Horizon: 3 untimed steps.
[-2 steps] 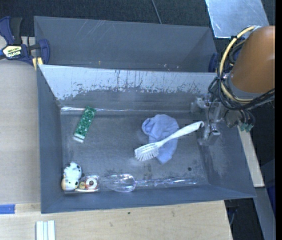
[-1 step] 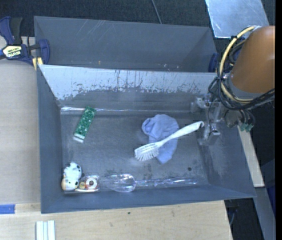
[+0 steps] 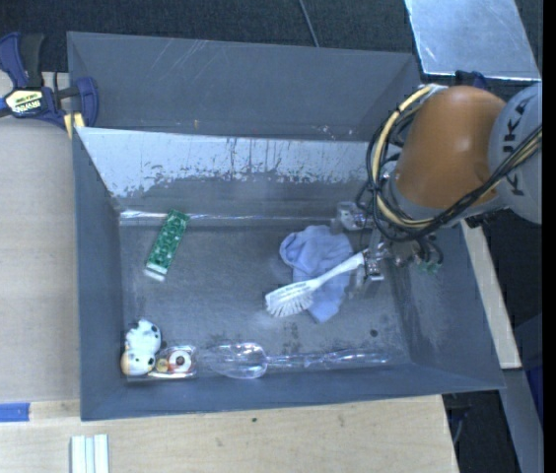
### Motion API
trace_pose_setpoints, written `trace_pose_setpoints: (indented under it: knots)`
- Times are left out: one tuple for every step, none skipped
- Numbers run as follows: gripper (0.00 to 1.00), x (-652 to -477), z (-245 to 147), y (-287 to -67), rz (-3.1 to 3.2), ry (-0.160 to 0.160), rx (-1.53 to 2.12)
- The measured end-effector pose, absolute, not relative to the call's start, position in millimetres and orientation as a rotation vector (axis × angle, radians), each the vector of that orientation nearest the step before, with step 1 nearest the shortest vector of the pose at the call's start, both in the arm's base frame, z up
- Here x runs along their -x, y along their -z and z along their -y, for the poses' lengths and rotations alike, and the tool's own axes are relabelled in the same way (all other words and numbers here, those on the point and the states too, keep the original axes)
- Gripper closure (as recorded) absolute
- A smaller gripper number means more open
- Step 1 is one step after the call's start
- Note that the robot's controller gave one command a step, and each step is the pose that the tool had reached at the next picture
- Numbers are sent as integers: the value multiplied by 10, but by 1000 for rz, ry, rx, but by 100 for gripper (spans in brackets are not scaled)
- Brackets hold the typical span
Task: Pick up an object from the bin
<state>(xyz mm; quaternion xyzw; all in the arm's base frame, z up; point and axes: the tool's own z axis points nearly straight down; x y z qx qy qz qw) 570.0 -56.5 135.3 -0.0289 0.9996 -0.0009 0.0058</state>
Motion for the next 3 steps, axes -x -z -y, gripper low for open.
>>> trace_pose_setpoints:
  knots:
    - [0,-5847,570,-1251,-3125,4,195]
    - [0,-5832,147,-680,-3136,-2,110]
    - [100,-5811,361,-746,-3114,10,169]
